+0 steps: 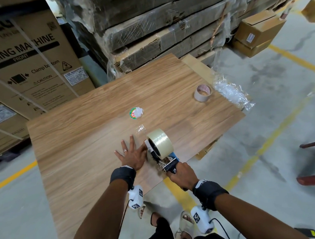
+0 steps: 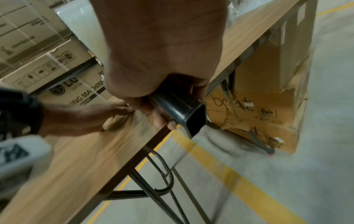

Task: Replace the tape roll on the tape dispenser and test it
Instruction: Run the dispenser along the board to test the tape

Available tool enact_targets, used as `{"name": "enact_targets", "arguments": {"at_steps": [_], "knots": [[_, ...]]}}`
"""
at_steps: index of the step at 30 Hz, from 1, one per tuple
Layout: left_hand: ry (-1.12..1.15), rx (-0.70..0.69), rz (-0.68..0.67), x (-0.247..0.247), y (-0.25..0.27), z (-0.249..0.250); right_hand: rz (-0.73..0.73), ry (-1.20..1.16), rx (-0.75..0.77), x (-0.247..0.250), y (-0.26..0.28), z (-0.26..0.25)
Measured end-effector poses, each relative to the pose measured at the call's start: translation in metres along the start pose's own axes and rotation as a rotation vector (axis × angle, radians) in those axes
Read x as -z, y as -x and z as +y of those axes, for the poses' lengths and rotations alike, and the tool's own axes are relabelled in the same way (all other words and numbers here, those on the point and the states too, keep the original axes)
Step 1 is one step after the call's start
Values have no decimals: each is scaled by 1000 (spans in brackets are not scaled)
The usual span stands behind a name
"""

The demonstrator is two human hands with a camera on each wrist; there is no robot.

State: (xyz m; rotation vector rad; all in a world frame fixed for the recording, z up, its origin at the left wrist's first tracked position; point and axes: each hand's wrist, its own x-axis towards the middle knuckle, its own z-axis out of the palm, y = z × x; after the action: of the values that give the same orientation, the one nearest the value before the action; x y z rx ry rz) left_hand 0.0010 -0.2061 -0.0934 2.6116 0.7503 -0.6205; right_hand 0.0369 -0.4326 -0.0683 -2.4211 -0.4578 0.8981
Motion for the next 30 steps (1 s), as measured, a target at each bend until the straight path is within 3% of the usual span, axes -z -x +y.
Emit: {"name": "enact_targets", "arguments": {"at_steps": [7, 30], "knots": [[25, 36, 43, -35, 38, 17, 4, -73, 14, -1, 6, 3], [24, 97, -124, -8, 42, 25, 24, 86, -13, 3, 18, 6]]}}
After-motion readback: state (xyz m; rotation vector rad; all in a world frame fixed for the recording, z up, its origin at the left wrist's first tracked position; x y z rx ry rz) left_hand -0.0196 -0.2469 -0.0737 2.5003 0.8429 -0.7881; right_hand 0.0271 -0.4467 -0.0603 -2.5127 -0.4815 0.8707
